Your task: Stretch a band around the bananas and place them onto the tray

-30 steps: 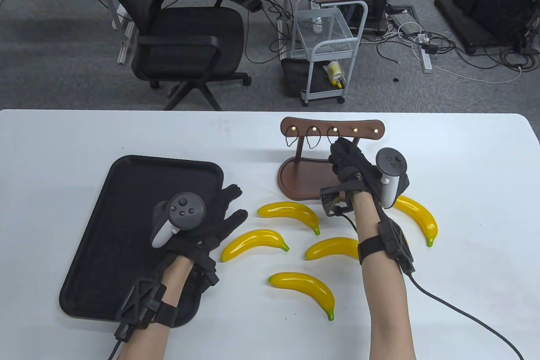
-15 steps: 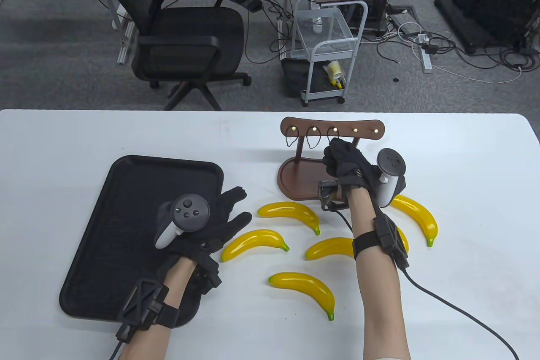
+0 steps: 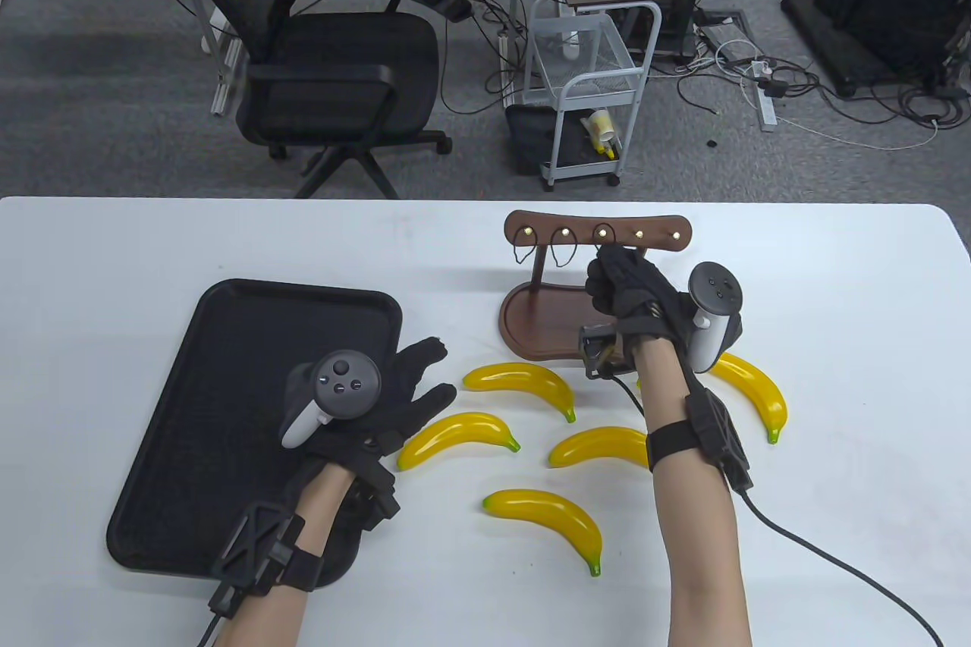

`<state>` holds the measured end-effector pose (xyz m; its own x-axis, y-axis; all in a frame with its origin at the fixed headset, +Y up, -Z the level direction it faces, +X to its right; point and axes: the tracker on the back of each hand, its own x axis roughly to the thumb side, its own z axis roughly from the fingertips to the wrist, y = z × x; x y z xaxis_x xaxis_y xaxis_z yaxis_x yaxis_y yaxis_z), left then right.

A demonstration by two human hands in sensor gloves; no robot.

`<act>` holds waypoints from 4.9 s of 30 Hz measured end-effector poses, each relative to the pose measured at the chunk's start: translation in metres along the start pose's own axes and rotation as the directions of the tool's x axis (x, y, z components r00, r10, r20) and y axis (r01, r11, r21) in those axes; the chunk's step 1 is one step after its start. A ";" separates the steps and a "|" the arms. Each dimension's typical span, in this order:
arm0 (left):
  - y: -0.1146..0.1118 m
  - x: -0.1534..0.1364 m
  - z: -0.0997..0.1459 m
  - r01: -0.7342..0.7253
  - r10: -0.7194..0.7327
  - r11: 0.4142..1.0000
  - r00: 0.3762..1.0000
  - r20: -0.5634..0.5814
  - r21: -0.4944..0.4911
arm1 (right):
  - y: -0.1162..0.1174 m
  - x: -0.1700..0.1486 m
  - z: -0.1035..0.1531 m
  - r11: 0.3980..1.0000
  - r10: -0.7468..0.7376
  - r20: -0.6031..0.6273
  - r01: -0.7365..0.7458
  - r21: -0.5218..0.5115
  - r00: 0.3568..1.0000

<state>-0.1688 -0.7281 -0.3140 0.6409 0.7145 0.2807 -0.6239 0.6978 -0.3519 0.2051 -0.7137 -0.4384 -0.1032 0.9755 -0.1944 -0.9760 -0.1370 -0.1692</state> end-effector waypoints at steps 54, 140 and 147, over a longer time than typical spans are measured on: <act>-0.016 0.016 -0.002 0.074 -0.073 0.997 0.996 0.054 -0.022 | 0.071 -0.020 0.123 0.703 0.157 0.418 -0.399 0.589 0.895; -0.026 0.027 -0.007 -0.263 0.297 0.944 0.941 0.164 -0.198 | 0.070 -0.014 0.129 0.757 0.385 0.546 -0.593 0.274 0.744; -0.026 0.026 -0.007 -0.319 0.353 0.927 0.921 0.168 -0.200 | 0.071 -0.018 0.126 0.738 0.360 0.542 -0.587 0.333 0.760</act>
<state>-0.1328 -0.7278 -0.3038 0.2947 0.9124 0.2841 -0.6928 0.4088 -0.5941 0.1132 -0.7192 -0.3248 -0.5331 0.7853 0.3148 -0.7239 -0.6160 0.3108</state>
